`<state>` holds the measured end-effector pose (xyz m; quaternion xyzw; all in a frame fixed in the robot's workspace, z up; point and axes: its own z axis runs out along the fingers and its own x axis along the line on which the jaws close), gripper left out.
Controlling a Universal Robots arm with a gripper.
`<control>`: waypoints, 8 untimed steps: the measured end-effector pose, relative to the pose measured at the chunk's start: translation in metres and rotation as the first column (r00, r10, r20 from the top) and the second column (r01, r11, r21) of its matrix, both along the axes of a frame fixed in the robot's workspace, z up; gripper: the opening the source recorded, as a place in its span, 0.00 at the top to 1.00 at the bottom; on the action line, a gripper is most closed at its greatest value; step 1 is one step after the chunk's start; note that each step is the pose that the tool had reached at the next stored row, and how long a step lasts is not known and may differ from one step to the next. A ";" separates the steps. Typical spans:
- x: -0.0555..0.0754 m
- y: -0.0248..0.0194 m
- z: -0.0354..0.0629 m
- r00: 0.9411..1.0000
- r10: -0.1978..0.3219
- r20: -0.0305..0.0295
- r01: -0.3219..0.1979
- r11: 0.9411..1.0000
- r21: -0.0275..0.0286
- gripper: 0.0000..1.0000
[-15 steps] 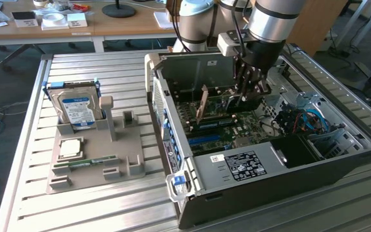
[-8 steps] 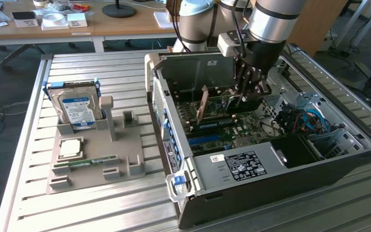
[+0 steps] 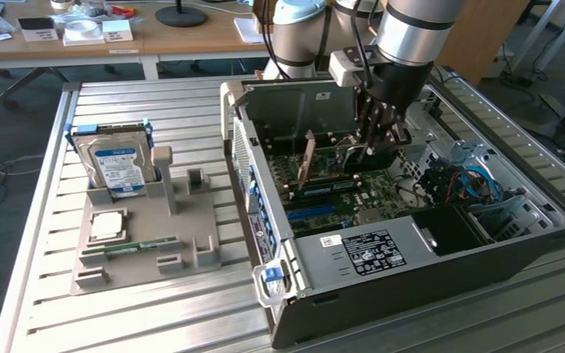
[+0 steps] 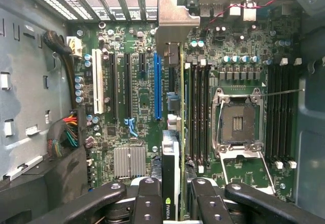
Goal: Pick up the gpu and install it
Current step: 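Insert the gpu into the slot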
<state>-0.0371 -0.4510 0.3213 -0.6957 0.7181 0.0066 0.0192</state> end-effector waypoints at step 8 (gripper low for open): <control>0.000 0.0000 -0.0033 1.000 0.000 0.000 0.000 1.000 0.000 0.73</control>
